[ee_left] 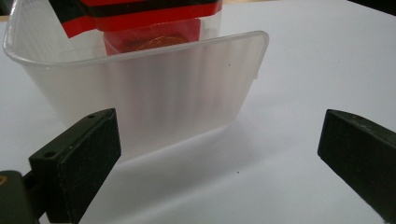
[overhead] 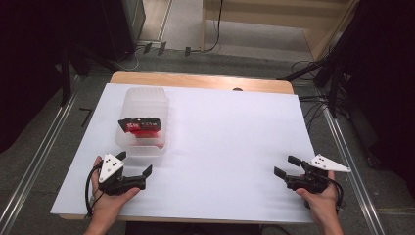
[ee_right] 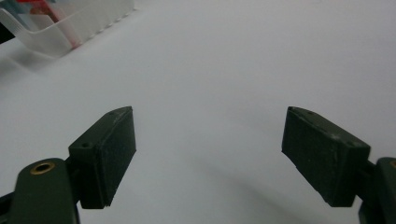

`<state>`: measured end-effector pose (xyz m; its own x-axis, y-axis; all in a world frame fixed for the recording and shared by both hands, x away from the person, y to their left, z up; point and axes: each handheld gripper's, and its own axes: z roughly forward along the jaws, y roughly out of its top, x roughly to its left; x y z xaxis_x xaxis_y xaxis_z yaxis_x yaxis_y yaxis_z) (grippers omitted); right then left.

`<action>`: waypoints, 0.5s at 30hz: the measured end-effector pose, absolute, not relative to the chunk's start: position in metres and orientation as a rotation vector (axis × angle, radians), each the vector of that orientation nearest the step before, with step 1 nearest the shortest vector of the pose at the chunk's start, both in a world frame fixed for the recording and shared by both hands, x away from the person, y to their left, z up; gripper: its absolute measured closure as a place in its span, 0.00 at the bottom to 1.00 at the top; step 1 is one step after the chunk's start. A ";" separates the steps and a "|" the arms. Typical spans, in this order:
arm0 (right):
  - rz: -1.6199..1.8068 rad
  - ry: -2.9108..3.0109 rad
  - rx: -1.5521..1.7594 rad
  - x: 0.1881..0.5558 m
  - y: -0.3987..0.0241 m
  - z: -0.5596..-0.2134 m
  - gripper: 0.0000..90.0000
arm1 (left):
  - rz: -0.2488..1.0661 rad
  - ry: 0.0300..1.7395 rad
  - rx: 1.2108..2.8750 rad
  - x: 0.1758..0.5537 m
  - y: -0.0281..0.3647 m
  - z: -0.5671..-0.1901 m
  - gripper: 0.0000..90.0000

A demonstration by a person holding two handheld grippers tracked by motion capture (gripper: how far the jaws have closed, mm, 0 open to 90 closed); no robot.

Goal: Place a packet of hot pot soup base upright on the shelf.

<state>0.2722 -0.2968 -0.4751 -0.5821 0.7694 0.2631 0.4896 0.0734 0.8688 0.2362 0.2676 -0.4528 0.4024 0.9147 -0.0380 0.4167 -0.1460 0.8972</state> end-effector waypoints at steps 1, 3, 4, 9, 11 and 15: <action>1.516 2.081 1.284 0.271 -0.302 -0.477 0.21 | 0.688 1.167 1.746 0.237 0.269 -0.453 0.00; 1.486 2.057 1.330 0.266 -0.314 -0.482 0.20 | 0.705 1.166 1.749 0.238 0.271 -0.453 0.00; 1.484 2.051 1.337 0.265 -0.317 -0.483 0.20 | 0.709 1.171 1.741 0.239 0.274 -0.453 0.00; 1.463 2.031 1.367 0.254 -0.326 -0.489 0.19 | 0.696 1.193 1.736 0.240 0.280 -0.455 0.00; 1.467 2.008 1.356 0.248 -0.328 -0.488 0.19 | 0.695 1.200 1.731 0.241 0.281 -0.455 0.00; 1.479 1.977 1.356 0.242 -0.332 -0.489 0.19 | 0.727 1.194 1.742 0.239 0.280 -0.455 0.00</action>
